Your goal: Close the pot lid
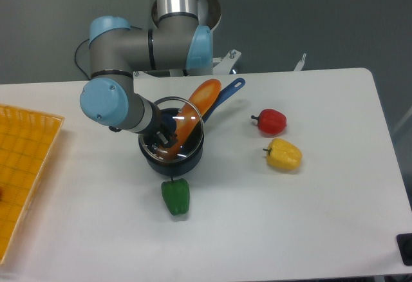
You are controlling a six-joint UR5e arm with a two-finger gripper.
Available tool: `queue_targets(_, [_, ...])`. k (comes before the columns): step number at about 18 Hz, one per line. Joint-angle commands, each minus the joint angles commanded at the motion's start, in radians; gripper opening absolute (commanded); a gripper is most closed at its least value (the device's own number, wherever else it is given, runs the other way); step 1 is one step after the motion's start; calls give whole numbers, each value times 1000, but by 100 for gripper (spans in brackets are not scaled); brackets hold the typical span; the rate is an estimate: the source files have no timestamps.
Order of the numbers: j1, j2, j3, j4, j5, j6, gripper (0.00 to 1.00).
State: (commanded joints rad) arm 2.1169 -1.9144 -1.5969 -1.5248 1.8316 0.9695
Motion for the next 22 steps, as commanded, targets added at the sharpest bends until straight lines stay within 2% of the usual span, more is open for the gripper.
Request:
queue_targets(12, [0, -5, 0, 0, 0, -3, 42])
queue_targets(16, [0, -6, 2, 0, 2, -3, 49])
queue_targets(18, [0, -6, 3, 0, 2, -3, 59])
queue_targets(21, [0, -6, 2, 0, 21, -2, 62])
queue_targets(22, [0, -8, 2, 0, 26, -2, 66])
